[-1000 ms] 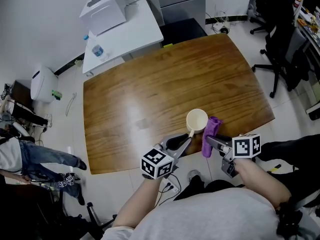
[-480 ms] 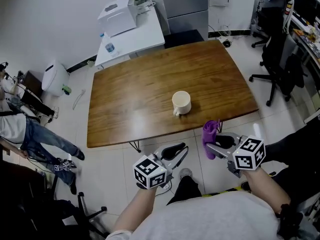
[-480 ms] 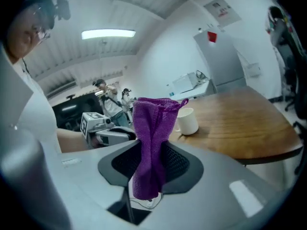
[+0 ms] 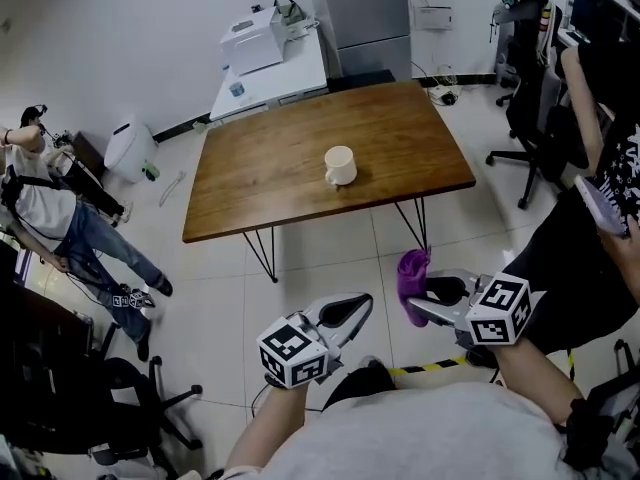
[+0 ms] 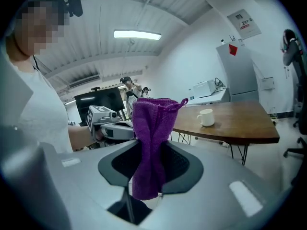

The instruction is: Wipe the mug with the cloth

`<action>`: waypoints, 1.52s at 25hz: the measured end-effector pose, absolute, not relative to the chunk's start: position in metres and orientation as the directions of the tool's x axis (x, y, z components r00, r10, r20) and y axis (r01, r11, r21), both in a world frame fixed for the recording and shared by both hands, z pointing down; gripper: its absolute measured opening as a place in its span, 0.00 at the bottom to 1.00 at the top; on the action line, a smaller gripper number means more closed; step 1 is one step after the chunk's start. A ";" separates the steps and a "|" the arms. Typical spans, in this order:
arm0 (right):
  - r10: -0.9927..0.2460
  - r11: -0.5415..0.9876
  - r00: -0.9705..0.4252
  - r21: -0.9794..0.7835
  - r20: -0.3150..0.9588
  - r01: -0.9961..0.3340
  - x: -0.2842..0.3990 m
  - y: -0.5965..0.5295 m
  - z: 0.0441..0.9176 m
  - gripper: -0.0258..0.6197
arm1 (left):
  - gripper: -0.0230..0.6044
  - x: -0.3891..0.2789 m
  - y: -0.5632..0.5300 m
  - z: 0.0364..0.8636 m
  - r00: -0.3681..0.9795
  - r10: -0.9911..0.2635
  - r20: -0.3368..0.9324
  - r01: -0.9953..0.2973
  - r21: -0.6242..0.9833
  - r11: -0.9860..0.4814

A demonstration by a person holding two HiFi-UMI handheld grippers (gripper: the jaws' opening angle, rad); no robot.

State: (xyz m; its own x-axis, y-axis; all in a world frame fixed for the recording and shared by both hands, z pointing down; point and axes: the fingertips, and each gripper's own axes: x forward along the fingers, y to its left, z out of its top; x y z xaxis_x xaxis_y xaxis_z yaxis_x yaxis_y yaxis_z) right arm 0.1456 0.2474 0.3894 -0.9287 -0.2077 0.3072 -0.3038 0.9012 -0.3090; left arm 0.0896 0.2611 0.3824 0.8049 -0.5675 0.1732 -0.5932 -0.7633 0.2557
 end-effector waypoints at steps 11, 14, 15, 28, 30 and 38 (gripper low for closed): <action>-0.175 0.914 -0.942 -0.309 0.288 -0.264 0.133 0.288 0.362 0.24 | 0.04 0.085 0.298 0.357 0.787 -0.588 0.189 -0.617 0.248 -0.747; -0.180 0.908 -0.941 -0.319 0.287 -0.271 0.130 0.290 0.363 0.24 | 0.04 0.083 0.301 0.352 0.788 -0.588 0.182 -0.616 0.241 -0.750; -0.182 0.906 -0.941 -0.324 0.286 -0.274 0.129 0.291 0.363 0.24 | 0.04 0.083 0.302 0.351 0.788 -0.588 0.180 -0.615 0.238 -0.752; -0.192 0.899 -0.939 -0.333 0.284 -0.285 0.122 0.301 0.367 0.24 | 0.04 0.081 0.307 0.351 0.798 -0.576 0.175 -0.602 0.226 -0.766; -0.198 0.896 -0.938 -0.336 0.284 -0.291 0.123 0.302 0.367 0.24 | 0.04 0.082 0.307 0.350 0.802 -0.572 0.171 -0.597 0.226 -0.770; -0.207 0.890 -0.935 -0.343 0.287 -0.302 0.123 0.311 0.368 0.24 | 0.04 0.085 0.314 0.351 0.813 -0.557 0.172 -0.583 0.233 -0.778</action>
